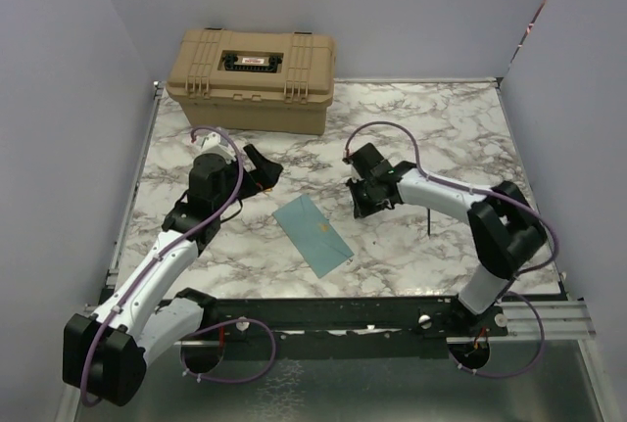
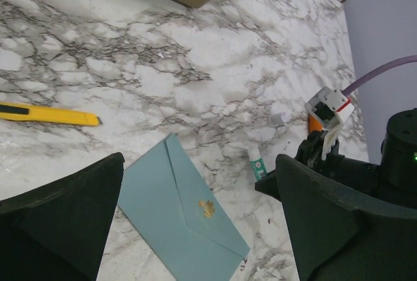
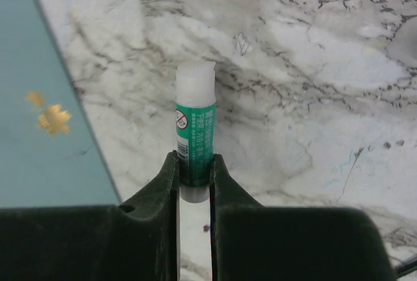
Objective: Place the letter into the envelope and seal it
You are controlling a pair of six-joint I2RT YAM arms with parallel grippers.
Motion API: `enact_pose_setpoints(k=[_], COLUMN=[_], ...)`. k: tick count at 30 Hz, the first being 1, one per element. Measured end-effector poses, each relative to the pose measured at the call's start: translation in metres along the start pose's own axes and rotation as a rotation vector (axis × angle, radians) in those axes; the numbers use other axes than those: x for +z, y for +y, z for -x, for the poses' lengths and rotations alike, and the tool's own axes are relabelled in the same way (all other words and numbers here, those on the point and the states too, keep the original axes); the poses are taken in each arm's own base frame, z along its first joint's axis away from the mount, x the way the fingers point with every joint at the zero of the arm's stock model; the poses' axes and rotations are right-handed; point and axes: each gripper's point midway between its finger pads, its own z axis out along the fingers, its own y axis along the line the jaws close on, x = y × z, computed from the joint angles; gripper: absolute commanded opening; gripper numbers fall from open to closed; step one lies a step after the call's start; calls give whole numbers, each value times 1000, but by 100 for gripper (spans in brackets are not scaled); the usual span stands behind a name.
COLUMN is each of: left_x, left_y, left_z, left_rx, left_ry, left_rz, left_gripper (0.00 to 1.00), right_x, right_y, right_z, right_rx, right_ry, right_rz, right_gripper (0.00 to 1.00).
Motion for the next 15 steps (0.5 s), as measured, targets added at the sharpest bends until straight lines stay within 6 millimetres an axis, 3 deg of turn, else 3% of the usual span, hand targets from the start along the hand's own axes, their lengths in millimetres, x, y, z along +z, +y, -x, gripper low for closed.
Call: enact_pose_setpoints(k=[3,9,12,15], left_x=[0,-10,-20,-36], left_y=[-14,-69,-105,-138], left_z=[-1,12,28,46], left_rx=[-6,-10,-20,-30], left_ry=[18,5,-12,-51], left_rz=[-70,-337,-497,-651], left_gripper=[99,99,99,99], right_x=[-28,-137,-189,-227], right_y=[10,55,76,94], right_z=[11,90,119,139], right_rx=[26,84,96,96], right_ry=[-90,-494,-640,-728], right_rz=[60,333,472,589], right_gripper=[1,0,0,1])
